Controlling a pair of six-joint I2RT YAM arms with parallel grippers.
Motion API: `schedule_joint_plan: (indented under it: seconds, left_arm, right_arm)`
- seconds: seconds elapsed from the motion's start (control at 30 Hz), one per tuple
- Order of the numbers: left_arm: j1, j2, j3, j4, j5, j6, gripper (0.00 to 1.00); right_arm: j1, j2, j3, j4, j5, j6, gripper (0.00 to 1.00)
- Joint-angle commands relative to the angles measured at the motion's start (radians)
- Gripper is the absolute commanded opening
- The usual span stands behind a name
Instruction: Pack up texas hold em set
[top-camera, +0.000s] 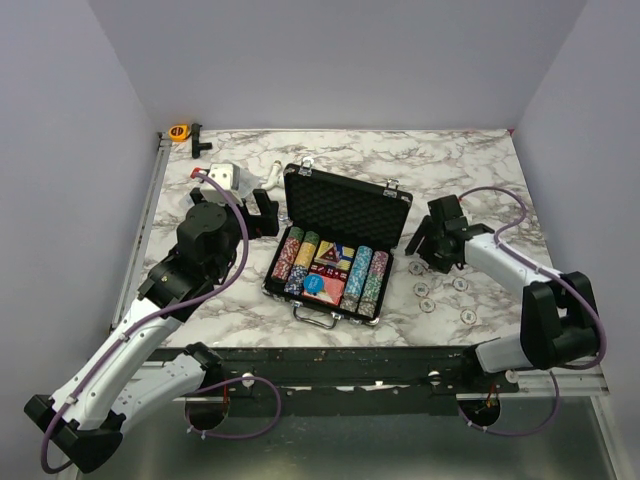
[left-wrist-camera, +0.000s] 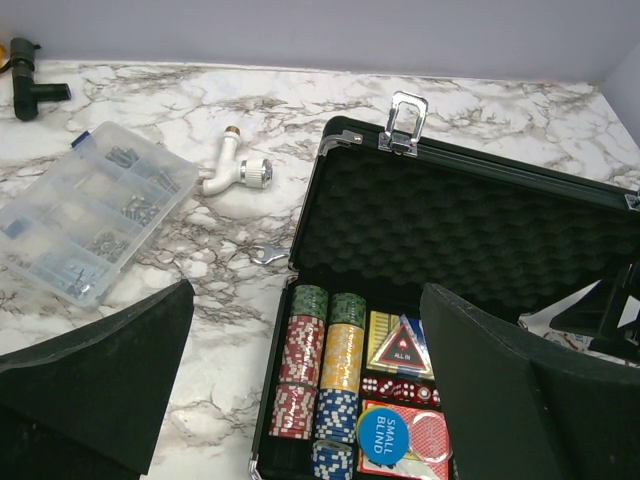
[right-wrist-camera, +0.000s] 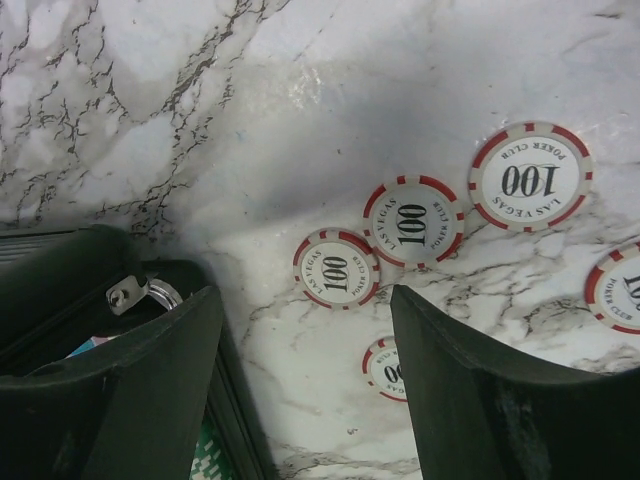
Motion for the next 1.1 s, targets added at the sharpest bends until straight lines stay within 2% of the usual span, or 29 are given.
schedule_joint_plan:
  seconds: [0.0,0.2,0.6,0.8,1.07]
  left_arm:
    - [0.004,0.004,0.027,-0.002,0.02,-0.005,0.94]
    - [0.004,0.002,0.029,-0.004,0.025,-0.004,0.94]
    - [0.005,-0.02,0.031,-0.004,0.01,0.003,0.95]
    - [0.004,-0.024,0.029,-0.004,0.004,0.004,0.95]
    - [0.004,-0.018,0.029,-0.003,0.005,0.006,0.95]
  right_arm:
    - [-0.003,0.033,0.002,0.029,-0.079,0.016,0.72]
    - [-0.002,0.107,0.051,-0.031,-0.046,0.103,0.68]
    - [-0.002,0.365,0.231,-0.271,0.043,0.198,0.59]
    - [-0.002,0.405,0.238,-0.289,0.046,0.205,0.54]
    - [-0.002,0.421,0.241,-0.28,0.057,0.186,0.34]
